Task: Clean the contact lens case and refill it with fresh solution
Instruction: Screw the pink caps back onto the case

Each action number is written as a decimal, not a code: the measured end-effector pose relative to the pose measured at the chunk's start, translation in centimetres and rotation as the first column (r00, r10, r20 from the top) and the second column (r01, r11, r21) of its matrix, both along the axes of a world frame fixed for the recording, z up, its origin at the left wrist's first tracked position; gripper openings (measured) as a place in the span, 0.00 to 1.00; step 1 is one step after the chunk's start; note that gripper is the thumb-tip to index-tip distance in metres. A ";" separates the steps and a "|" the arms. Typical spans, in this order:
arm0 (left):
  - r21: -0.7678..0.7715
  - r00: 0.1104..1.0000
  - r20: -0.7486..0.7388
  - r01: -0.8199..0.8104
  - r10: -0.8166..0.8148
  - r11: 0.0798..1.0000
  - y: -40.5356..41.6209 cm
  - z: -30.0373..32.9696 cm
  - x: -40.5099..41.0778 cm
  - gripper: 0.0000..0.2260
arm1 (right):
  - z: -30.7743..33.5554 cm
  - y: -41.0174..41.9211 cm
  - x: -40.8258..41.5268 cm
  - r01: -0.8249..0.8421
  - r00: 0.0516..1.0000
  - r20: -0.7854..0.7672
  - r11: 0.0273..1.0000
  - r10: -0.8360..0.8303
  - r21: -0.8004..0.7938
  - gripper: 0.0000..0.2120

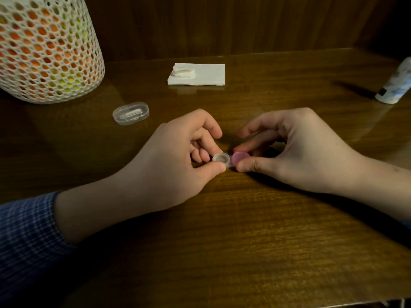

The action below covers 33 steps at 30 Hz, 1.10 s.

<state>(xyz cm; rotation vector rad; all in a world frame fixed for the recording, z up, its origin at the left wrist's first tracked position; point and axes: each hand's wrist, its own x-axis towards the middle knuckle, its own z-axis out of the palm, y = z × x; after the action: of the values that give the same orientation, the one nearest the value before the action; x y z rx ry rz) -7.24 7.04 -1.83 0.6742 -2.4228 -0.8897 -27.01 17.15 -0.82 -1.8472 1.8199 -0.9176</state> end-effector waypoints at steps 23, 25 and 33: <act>-0.009 0.998 0.026 0.061 -0.060 0.998 0.4 0.1 0.6 0.29 | 0.2 -0.6 -1.3 -0.092 0.996 0.007 0.995 0.092 0.048 0.27; -0.012 0.998 0.017 0.063 -0.063 0.998 0.4 0.2 0.7 0.30 | 0.1 -0.7 -1.2 -0.046 0.998 -0.033 0.999 0.047 0.028 0.25; -0.023 0.998 -0.016 0.068 -0.069 0.997 0.3 0.0 0.7 0.29 | -0.2 -0.7 -1.3 -0.052 0.999 0.006 0.998 0.052 0.034 0.16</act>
<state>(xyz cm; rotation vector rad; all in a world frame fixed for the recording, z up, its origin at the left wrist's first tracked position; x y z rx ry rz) -6.57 7.39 -1.79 0.5767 -2.4506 -0.8902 -28.33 16.40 -1.06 -1.8604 1.7647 -0.8667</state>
